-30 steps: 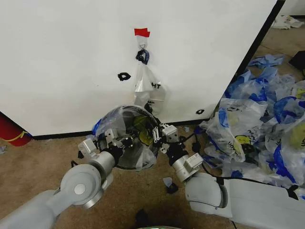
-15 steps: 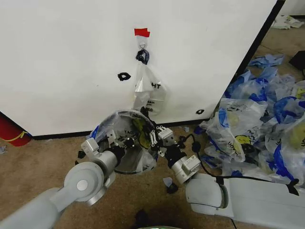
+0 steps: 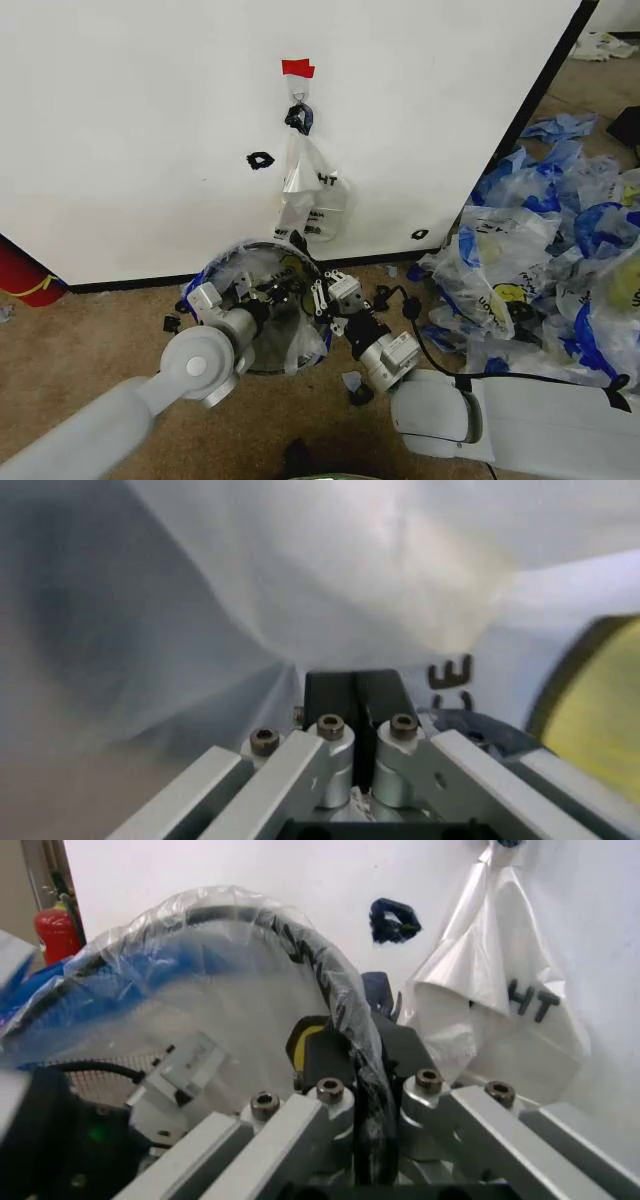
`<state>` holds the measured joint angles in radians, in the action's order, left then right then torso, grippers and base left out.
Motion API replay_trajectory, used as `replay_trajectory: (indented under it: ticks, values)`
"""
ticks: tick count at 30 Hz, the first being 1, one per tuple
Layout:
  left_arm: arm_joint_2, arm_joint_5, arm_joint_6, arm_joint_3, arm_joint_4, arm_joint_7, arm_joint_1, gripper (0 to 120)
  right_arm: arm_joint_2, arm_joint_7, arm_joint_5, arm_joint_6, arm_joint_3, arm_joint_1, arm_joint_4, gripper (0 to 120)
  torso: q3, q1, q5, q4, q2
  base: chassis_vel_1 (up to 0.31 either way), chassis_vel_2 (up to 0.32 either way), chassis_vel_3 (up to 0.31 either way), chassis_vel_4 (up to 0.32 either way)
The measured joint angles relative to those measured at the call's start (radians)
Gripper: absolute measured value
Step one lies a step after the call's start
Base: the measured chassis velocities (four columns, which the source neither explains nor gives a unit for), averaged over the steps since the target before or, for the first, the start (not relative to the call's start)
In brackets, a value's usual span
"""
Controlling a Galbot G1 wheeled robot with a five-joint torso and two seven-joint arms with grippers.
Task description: Pick up the garbage bag from the wall and place it over the trash bin.
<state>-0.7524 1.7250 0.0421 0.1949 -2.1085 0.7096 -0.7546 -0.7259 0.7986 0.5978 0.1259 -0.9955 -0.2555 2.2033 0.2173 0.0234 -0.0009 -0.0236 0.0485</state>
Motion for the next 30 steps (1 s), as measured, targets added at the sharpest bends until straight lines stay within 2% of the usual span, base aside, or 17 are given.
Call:
replay_trajectory:
  ticks: [18, 30]
  values:
    - [-0.064, -0.016, 0.019, 0.105, 0.098, 0.017, 0.103, 0, 0.017, -0.011, -0.012, 0.008, 0.002, -0.015, 0.000, 0, 0.000, 0.000, -0.0001, 0.0000, 0.000, 0.000, 0.000, 0.000, 0.000]
    - [-0.040, -0.004, 0.017, 0.108, -0.003, 0.044, 0.080, 0, 0.002, -0.012, -0.002, 0.009, 0.034, 0.002, -0.049, 0, 0.000, 0.000, -0.0001, 0.0000, 0.000, 0.000, 0.000, 0.000, 0.000]
